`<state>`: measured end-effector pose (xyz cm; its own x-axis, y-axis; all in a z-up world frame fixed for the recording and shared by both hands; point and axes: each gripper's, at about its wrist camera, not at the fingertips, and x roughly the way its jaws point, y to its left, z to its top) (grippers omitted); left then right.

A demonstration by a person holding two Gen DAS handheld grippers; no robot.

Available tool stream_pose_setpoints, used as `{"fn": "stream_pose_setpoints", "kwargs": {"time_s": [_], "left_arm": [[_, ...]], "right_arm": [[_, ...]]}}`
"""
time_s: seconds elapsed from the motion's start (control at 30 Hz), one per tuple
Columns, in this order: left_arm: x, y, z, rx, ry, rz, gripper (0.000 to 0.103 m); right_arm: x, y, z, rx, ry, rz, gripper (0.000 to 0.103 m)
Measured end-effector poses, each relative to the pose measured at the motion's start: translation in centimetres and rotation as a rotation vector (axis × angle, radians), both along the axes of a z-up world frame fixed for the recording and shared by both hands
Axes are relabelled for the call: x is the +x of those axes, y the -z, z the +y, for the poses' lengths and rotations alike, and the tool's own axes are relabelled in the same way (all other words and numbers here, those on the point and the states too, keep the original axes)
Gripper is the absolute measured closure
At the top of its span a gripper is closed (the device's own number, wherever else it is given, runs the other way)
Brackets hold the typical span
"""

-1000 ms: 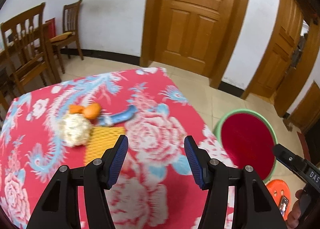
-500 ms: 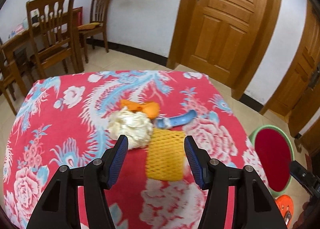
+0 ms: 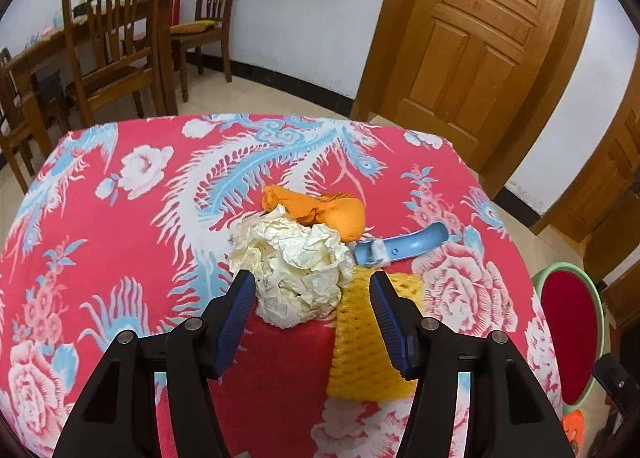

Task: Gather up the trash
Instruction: 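Move both open grippers back toward the crumpled paper and yellow net, then grasp the crumpled paper with the left gripper while the right grasps the yellow foam net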

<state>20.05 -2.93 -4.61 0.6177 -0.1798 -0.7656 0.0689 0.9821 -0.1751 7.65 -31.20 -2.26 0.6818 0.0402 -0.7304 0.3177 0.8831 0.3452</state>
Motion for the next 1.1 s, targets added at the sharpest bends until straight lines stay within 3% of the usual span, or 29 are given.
{"fn": "stream_pose_setpoints", "kwargs": {"time_s": [0.1, 0.2, 0.3, 0.77, 1.1], "left_arm": [[0.0, 0.3, 0.3, -0.006, -0.011, -0.001, 0.042], [0.0, 0.4, 0.7, -0.026, -0.018, 0.003, 0.061], [-0.1, 0.4, 1.3, -0.052, -0.022, 0.003, 0.064], [-3.4, -2.2, 3.9, -0.087, -0.033, -0.047, 0.065], [-5.3, -2.9, 7.2, -0.084, -0.094, -0.055, 0.065]], "right_arm": [[0.1, 0.2, 0.1, 0.000, -0.003, 0.005, 0.040], [0.3, 0.3, 0.3, 0.000, -0.008, 0.008, 0.040], [0.3, 0.3, 0.6, -0.001, -0.016, 0.008, 0.040], [0.7, -1.0, 3.5, -0.013, -0.087, -0.019, 0.040], [2.4, -1.7, 7.5, -0.028, -0.169, -0.021, 0.039]]}}
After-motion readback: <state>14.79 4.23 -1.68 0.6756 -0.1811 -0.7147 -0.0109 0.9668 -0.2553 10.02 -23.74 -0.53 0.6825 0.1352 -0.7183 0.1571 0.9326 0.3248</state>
